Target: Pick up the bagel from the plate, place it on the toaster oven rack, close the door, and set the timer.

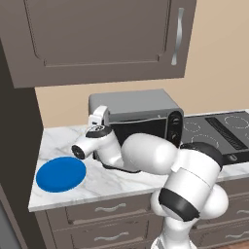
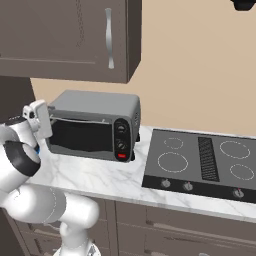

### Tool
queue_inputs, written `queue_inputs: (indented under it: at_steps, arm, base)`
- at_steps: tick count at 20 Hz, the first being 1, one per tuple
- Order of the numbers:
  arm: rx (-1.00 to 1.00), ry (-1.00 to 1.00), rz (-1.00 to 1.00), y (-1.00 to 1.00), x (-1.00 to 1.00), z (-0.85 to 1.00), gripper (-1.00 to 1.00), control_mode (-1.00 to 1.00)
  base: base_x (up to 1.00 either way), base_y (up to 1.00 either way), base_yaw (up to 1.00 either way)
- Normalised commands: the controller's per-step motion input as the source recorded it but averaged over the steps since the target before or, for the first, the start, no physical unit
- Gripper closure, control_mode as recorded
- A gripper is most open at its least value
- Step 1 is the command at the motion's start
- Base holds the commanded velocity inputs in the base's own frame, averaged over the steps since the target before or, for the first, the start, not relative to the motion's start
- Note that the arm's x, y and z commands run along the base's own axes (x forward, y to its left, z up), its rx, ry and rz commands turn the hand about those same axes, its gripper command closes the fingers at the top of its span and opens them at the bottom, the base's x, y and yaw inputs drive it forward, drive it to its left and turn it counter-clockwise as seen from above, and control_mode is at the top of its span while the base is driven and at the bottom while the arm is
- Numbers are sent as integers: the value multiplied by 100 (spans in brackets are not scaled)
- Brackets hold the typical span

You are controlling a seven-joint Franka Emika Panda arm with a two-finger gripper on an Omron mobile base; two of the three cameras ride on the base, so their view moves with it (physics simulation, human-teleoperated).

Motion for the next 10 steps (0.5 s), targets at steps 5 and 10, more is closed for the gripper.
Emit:
queue_inputs:
  at_steps: [5, 10]
  arm:
    - [-4, -6, 0, -33, 2, -100, -100, -100]
    - [-3, -5, 0, -25, 0, -85, -100, -100]
  base:
    - [0, 0, 0]
    - [0, 0, 0]
